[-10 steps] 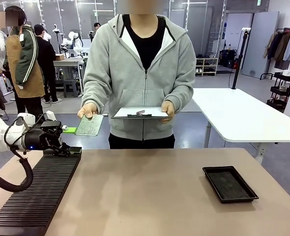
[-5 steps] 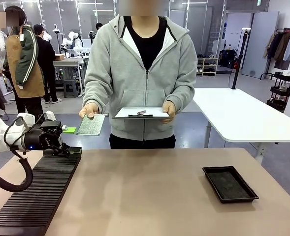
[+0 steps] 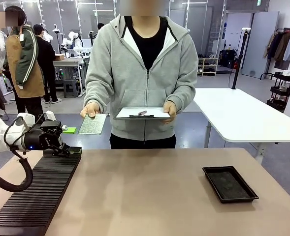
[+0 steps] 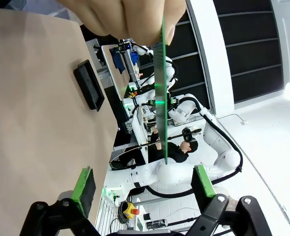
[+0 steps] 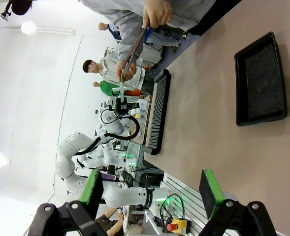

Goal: Inspect the PCB.
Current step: Pick up the Blank PCB that the human is holding.

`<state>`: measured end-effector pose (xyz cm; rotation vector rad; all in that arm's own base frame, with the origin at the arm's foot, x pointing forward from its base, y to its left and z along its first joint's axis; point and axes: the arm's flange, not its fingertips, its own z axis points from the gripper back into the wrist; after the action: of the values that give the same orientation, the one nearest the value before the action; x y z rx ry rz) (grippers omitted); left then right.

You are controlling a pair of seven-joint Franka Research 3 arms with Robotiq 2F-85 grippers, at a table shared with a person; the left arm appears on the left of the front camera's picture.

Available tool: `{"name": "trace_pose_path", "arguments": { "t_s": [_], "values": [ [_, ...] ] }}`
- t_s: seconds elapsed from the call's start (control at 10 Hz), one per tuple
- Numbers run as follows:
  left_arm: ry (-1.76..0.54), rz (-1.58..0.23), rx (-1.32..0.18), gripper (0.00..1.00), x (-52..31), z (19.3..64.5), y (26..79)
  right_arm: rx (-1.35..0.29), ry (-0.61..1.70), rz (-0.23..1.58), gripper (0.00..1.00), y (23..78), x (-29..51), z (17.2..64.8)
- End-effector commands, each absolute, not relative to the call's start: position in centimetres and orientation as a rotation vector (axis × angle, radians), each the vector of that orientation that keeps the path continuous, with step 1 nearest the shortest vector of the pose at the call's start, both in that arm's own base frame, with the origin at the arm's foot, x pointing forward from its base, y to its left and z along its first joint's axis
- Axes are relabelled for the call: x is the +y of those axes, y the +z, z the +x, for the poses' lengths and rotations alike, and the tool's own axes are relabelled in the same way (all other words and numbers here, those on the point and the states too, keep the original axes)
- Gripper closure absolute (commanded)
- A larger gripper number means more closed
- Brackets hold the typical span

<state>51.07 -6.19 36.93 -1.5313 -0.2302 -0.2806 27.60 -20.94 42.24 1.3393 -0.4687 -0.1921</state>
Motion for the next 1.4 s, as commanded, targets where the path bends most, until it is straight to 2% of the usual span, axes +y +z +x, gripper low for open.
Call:
{"name": "trace_pose_path", "arguments": {
  "t_s": [0.0,1.3],
  "values": [
    [-0.275,-1.526,-0.236,0.0,-6.28,51.16,36.88,-0.47,-0.191,1.343,0.0,42.28,-20.95,27.51],
    [-0.275,-1.526,-0.236,0.0,-6.28,51.16,36.88,-0.47,-0.191,1.343,0.0,42.28,-20.95,27.51]
  ]
}}
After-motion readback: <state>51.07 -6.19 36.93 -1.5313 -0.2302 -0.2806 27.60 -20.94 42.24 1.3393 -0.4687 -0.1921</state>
